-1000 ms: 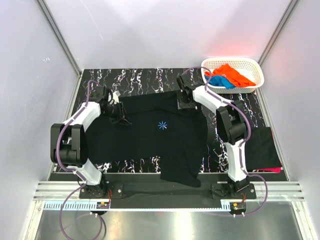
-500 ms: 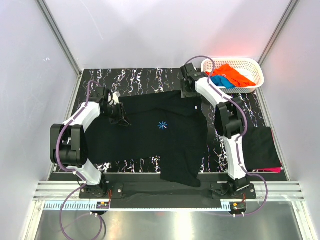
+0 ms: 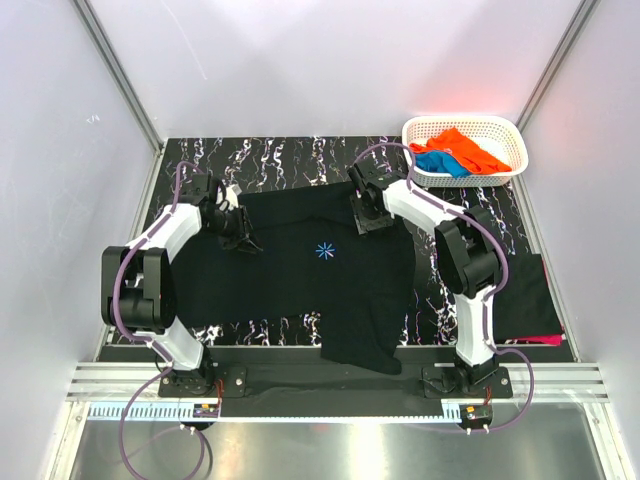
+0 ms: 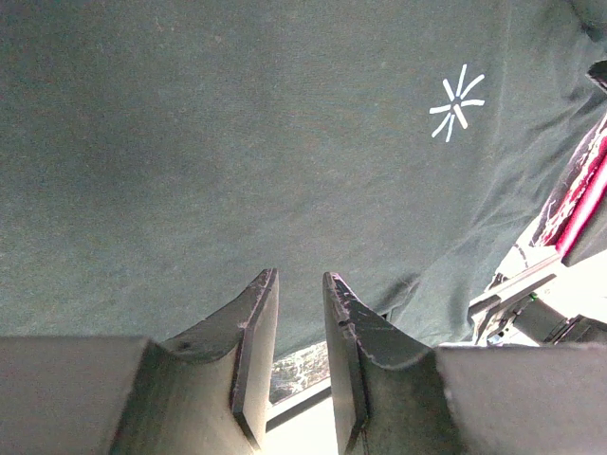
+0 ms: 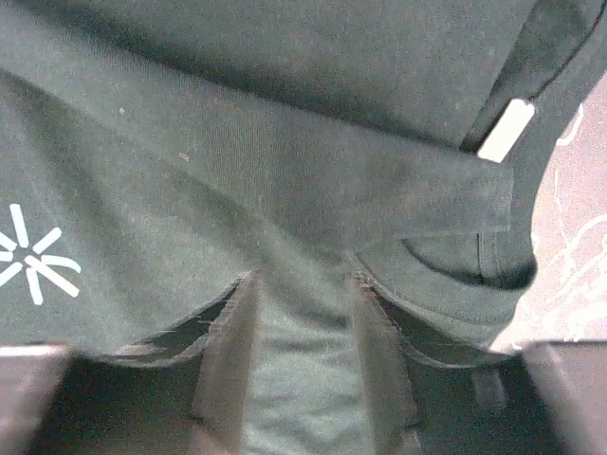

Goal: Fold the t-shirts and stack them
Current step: Fold the tshirt

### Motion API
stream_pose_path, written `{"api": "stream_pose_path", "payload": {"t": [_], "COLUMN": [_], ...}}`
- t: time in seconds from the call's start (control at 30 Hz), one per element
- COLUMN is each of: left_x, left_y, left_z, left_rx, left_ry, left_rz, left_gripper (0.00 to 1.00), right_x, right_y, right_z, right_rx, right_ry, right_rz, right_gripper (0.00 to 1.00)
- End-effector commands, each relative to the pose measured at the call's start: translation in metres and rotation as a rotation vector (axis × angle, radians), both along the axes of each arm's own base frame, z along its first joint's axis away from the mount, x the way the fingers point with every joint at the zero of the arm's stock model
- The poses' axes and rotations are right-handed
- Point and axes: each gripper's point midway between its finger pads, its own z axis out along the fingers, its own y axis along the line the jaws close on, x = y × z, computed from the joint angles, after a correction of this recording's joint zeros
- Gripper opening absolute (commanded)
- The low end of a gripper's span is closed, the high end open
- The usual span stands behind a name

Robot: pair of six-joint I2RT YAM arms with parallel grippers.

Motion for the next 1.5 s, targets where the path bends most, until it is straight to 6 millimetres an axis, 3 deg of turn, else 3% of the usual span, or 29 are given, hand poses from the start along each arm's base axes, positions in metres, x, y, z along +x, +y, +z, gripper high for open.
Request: {"api": "stream_pose_path", "payload": {"t": [0.0,0.13,0.43,0.7,0.8,0.87,0.97,1.03,1.07,1.13,1.17,1.2,1.33,1.37,1.4,1.43,1.47], "left_x": [0.004,0.005,0.002,-0.001,-0.003,-0.003,-0.005,-0.007,-0.007,-0.009,-0.01,-0.01,-0.013,-0.013,-0.013,-0.013,-0.012], "left_y": [-0.005,-0.004,-0.002,-0.001,-0.001,-0.001,-0.001,-0.001,-0.001,-0.001,-0.001,-0.001,0.001,0.002,0.002,0.002,0.002], "left_z": [0.007,0.01,0.012,0.011,0.01,0.009,0.008,0.007,0.007,0.006,0.006,0.006,0.007,0.006,0.005,0.005,0.004], "left_rx": [-0.031,-0.023,-0.012,-0.01,-0.009,-0.009,-0.008,-0.008,-0.007,-0.007,-0.005,-0.004,0.009,0.011,0.011,0.009,0.005], "left_ry": [-0.029,-0.04,-0.051,-0.046,-0.04,-0.037,-0.035,-0.028,-0.028,-0.022,-0.022,-0.021,-0.025,-0.025,-0.023,-0.024,-0.019], "left_rz": [-0.011,-0.013,-0.017,-0.016,-0.016,-0.016,-0.019,-0.021,-0.021,-0.021,-0.023,-0.026,-0.025,-0.024,-0.024,-0.024,-0.021], "left_gripper": [0.3,0.3,0.3,0.3,0.3,0.3,0.3,0.3,0.3,0.3,0.3,0.3,0.3,0.3,0.3,0.3,0.3], "right_x": [0.021,0.028,0.049,0.083,0.098,0.105,0.117,0.127,0.131,0.147,0.148,0.161,0.148,0.14,0.127,0.117,0.109], "right_y": [0.006,0.003,-0.002,-0.01,-0.011,-0.016,-0.02,-0.016,-0.017,-0.009,-0.01,-0.006,-0.007,-0.008,-0.008,0.003,0.008], "right_z": [0.007,0.002,-0.003,0.007,0.007,0.001,0.002,0.007,0.001,0.011,0.001,0.022,0.05,0.074,0.067,0.083,0.084], "right_rx": [0.015,-0.016,-0.077,-0.091,-0.085,-0.078,-0.066,-0.046,-0.047,-0.006,-0.01,0.016,0.049,0.078,0.087,0.162,0.186], "right_ry": [-0.066,-0.077,-0.119,-0.189,-0.202,-0.195,-0.21,-0.228,-0.221,-0.252,-0.225,-0.269,-0.258,-0.274,-0.236,-0.229,-0.214], "right_rz": [0.005,-0.001,-0.024,-0.078,-0.082,-0.096,-0.114,-0.105,-0.108,-0.104,-0.104,-0.111,-0.157,-0.165,-0.169,-0.158,-0.155], "right_gripper": [0.44,0.35,0.34,0.06,0.04,0.06,0.18,0.22,0.23,0.24,0.26,0.27,0.41,0.44,0.46,0.47,0.47]}}
